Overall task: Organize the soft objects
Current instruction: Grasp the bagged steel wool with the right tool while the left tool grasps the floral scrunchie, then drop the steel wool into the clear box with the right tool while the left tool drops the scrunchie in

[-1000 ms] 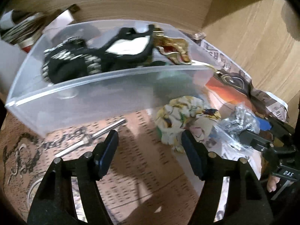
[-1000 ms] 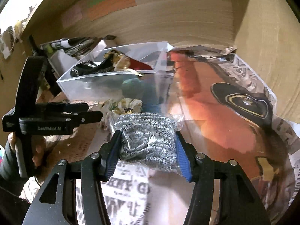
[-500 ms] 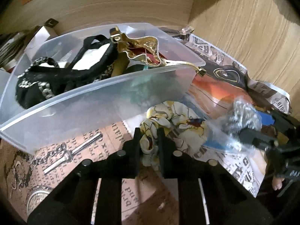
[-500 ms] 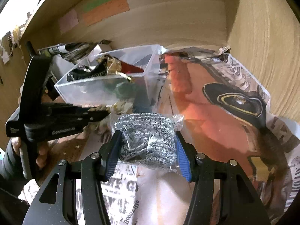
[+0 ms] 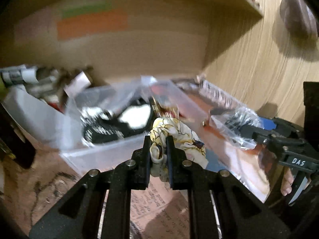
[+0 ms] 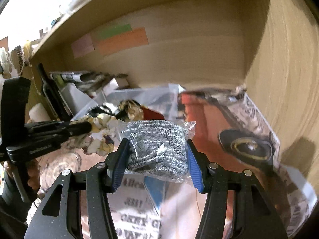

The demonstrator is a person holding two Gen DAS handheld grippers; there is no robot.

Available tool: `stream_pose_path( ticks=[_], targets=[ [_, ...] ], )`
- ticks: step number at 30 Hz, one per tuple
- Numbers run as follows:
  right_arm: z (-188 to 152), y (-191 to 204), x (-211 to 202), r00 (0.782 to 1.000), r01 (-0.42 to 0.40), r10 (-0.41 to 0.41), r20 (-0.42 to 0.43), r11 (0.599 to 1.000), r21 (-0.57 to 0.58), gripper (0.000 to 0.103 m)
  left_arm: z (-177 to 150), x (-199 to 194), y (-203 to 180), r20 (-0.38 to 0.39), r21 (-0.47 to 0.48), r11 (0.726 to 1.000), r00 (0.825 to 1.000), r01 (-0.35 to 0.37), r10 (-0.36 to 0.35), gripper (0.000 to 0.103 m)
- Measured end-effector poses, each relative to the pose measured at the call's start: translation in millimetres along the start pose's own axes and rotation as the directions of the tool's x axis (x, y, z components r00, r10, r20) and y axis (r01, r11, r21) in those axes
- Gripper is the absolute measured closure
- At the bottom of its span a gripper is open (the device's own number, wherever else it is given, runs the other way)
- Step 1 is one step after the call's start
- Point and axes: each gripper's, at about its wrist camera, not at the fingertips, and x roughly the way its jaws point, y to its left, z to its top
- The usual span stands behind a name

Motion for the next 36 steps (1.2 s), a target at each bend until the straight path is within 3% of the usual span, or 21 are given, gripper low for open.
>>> stream_pose_path(
  ticks=[7, 14, 19, 29, 36],
  targets=[
    [27, 10, 5, 0.998, -0.022, 0.024, 0.06, 0.999, -0.031, 0.051, 31, -31, 23, 0.126, -0.033, 0.998, 0.99, -0.057, 0.06, 0.09],
    [52, 24, 29, 0.995, -0.038, 0.045, 0.086, 0.997, -0.073, 0.051, 51, -34, 50, 0.162, -0.067, 0.992, 0.98, -0.105, 0.114, 0.09],
    [60, 24, 59, 0.997, -0.044, 0.048, 0.054, 0.997, -0.067, 0.051, 58, -11, 67, 0.123, -0.087, 0.989, 0.984, -0.12, 0.13, 0.09],
    [51, 21, 118, 0.994, -0.039, 0.034, -0.099, 0.998, -0.051, 0.049, 45, 60, 87, -0.051, -0.082, 0.987, 0.99, -0.136, 0.132, 0.088],
    [49, 23, 122, 0.993, -0.028, 0.02, -0.116, 0.997, -0.072, 0.037, 39, 57, 89, -0.076, -0.104, 0.986, 0.99, -0.13, 0.122, 0.064]
  ],
)
